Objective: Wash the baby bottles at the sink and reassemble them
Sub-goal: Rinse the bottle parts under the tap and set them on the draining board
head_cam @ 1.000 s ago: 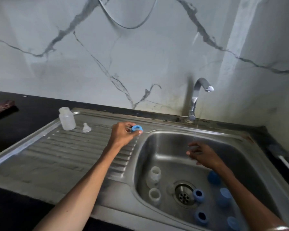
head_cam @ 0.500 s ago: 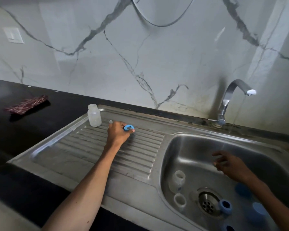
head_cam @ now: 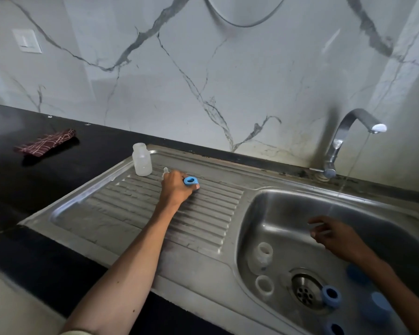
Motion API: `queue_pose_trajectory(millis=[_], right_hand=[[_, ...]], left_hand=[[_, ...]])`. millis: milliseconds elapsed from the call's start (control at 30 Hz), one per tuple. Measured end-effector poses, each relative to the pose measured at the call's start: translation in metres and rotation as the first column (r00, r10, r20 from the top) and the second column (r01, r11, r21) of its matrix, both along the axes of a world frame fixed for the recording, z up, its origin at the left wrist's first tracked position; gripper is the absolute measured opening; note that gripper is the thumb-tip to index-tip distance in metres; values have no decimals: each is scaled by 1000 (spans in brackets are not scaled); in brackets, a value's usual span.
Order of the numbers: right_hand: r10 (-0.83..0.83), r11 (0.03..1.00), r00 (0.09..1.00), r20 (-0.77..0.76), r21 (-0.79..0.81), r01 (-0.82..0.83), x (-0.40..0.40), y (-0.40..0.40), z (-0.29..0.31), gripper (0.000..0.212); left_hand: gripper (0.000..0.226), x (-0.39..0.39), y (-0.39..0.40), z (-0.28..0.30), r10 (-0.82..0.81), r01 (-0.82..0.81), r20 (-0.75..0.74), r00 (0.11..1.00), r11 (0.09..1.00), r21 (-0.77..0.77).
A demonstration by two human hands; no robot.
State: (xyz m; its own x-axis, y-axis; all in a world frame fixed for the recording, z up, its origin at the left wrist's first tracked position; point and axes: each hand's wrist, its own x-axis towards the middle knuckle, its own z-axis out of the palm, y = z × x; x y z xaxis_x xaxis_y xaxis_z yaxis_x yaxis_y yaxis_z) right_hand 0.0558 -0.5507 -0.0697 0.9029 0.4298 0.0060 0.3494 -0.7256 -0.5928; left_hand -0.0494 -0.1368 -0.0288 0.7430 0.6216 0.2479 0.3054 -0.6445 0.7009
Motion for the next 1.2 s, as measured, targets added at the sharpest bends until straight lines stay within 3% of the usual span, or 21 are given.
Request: queue_pose_trajectory(millis=[267, 467, 667, 767, 1000, 1200], right_hand=[[-10, 1000, 1000, -2, 6, 10, 0, -3, 5, 26], [-113, 992, 993, -18, -57, 112, 8, -23, 5, 17], [-262, 931, 965, 20, -256, 259, 11, -45, 7, 4], [-287, 897, 958, -15, -354, 264, 7, -54, 5, 17], [-365, 837, 930, 52, -420, 352, 7, -62, -1, 25], [-388, 783, 921, -42, -542, 306, 11, -67, -12, 38]], left_hand=[[52, -10, -23, 21, 46, -60, 112, 993, 991, 123], [29, 6, -94, 20, -123, 97, 154, 980, 981, 170], [8, 36, -211, 3, -406, 400, 21, 914, 907, 128], [9, 47, -256, -6, -507, 514, -87, 857, 853, 94], [12, 63, -310, -25, -610, 625, -201, 767, 780, 18], [12, 67, -301, -44, -609, 645, -300, 734, 763, 28]])
